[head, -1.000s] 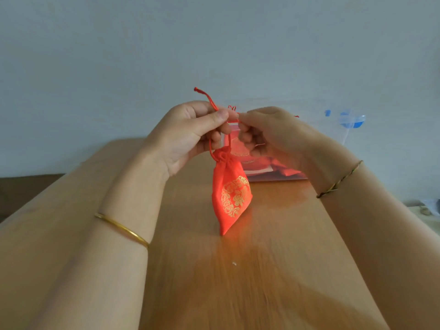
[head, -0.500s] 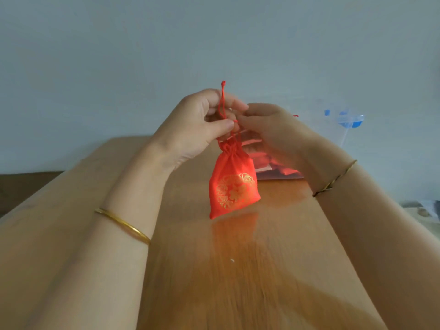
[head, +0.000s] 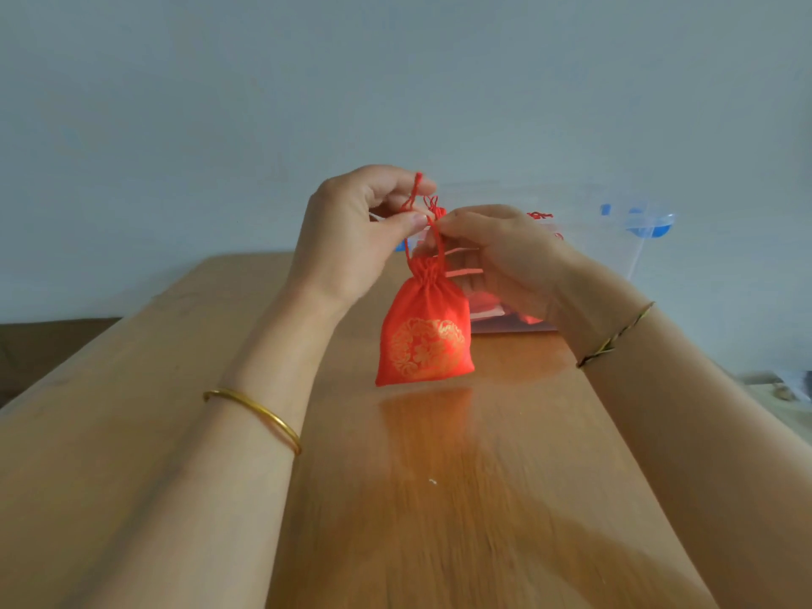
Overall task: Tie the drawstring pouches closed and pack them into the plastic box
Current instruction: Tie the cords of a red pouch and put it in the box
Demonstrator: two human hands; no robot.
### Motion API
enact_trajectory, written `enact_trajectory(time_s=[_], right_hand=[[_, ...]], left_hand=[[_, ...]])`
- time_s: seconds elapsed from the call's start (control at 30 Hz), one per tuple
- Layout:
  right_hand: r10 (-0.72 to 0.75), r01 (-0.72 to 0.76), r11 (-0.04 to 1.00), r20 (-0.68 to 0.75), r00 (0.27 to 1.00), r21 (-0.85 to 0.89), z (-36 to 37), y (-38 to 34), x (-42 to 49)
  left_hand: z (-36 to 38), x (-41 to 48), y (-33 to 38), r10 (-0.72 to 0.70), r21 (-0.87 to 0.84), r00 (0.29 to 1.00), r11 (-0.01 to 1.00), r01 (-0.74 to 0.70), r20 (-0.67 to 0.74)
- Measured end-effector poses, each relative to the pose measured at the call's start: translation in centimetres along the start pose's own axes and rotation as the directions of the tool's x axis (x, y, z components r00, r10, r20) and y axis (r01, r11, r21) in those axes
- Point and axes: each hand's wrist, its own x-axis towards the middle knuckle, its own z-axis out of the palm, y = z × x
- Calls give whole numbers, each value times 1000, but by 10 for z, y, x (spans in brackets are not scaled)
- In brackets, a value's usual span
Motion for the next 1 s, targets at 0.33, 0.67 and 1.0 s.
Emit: enact_trajectory(time_s=[0.33, 0.67, 1.0], right_hand=[[-273, 147, 908, -289, 918, -392, -6, 0, 9], [-80, -3, 951, -258, 963, -308, -17, 2, 6], [58, -177, 861, -255, 965, -476, -21, 5, -1]], left_hand=[[-3, -4, -12, -342, -88, 938, 934, 346, 59], [-1, -3, -13, -554, -205, 832, 810, 549, 37], [3, -5, -9, -539, -453, 831, 712, 536, 137]])
